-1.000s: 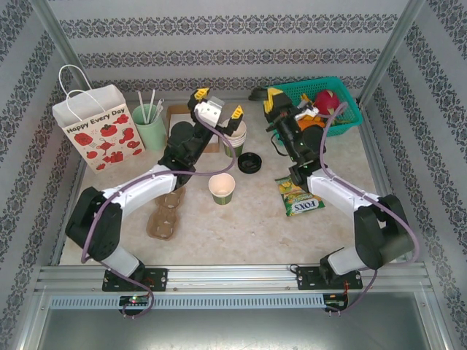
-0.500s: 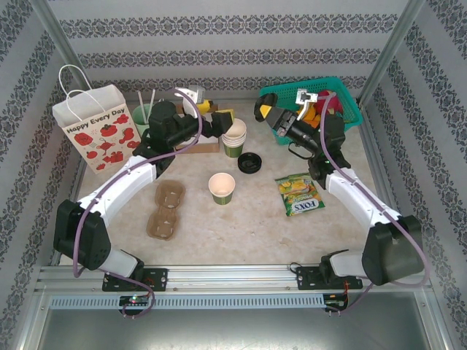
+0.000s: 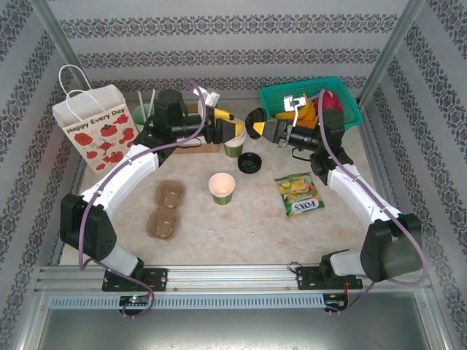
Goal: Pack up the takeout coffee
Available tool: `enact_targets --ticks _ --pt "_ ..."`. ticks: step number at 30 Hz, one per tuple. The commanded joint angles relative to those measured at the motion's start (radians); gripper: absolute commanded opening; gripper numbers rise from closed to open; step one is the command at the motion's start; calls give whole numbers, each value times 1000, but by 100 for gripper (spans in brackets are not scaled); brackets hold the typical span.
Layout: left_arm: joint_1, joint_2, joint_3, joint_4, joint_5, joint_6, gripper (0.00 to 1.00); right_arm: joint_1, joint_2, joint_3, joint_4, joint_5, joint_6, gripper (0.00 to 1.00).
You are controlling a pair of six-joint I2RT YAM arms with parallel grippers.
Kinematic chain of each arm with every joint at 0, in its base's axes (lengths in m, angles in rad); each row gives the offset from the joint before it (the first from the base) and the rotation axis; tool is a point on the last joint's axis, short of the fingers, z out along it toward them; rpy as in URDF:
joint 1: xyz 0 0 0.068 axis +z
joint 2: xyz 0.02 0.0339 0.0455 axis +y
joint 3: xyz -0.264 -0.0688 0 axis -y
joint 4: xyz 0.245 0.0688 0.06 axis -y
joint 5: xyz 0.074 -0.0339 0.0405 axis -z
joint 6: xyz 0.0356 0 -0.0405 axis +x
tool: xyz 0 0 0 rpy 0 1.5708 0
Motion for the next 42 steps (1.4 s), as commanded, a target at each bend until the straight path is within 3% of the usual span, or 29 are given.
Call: enact_targets --ticks 1,6,13,21,35,42 --pt "14 32 67 -107 73 82 72 11 -19 30 16 -69 -9 0" --pt "14 78 94 -45 147 -13 63 28 -42 16 17 -41 -32 0" --pt "25 96 80 4 134 -101 52 57 -55 16 18 -42 -54 0" --pt "35 108 78 96 258 -194 39 65 -62 13 18 -60 -68 0" --pt "35 121 89 61 280 -161 29 88 -72 31 30 -86 -79 0" --pt "35 116 78 58 347 -126 26 93 -76 37 31 -84 -89 0"
